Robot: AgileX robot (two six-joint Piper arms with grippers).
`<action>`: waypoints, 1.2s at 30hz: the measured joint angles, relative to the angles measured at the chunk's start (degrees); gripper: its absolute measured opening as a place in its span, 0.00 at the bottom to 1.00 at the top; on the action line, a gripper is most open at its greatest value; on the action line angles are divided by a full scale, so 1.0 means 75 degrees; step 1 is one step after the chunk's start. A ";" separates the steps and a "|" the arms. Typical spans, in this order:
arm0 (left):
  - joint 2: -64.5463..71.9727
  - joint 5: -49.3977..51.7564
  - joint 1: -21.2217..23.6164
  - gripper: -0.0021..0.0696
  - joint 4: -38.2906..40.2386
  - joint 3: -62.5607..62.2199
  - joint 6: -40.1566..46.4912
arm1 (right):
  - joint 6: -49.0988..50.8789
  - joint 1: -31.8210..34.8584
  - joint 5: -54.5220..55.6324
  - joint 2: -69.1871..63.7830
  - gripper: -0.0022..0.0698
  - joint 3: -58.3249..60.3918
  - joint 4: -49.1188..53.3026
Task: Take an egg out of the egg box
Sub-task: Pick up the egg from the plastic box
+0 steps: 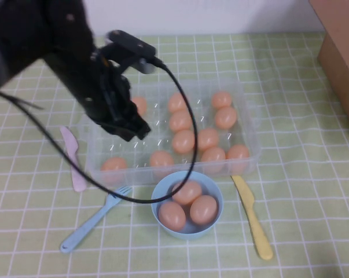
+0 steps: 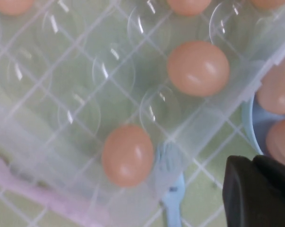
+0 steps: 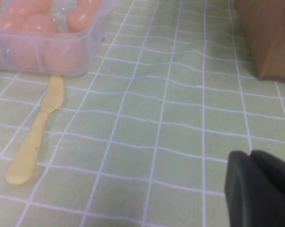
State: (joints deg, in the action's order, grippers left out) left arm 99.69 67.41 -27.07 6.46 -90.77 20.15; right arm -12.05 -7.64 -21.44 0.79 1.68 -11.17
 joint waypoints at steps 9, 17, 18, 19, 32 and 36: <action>0.1659 0.0037 -0.0754 0.46 -0.0120 -0.1362 -0.0031 | 0.0000 0.0000 0.0000 0.0000 0.00 0.0000 0.0000; 0.2644 -0.1070 -0.1018 0.70 -0.0200 -0.1912 -0.0934 | 0.0000 0.0000 0.0000 0.0000 0.00 0.0000 0.0000; 0.2734 -0.1197 -0.1018 0.70 -0.0267 -0.1935 -0.1063 | 0.0000 0.0000 0.0000 0.0000 0.00 0.0000 0.0000; 0.2839 -0.1313 -0.1021 0.69 -0.0365 -0.1966 -0.1192 | 0.0000 0.0000 0.0000 0.0000 0.00 0.0000 0.0000; 0.3430 -0.1993 -0.1021 0.64 -0.0686 -0.1996 -0.1545 | 0.0000 0.0000 0.0000 0.0000 0.00 0.0000 0.0000; 0.3457 -0.2004 -0.1021 0.52 -0.0862 -0.2009 -0.1549 | 0.0000 0.0000 0.0000 0.0000 0.00 0.0000 0.0000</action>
State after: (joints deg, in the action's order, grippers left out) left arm 125.62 52.38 -34.73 0.00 -105.84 8.53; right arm -12.05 -7.64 -21.44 0.79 1.68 -11.17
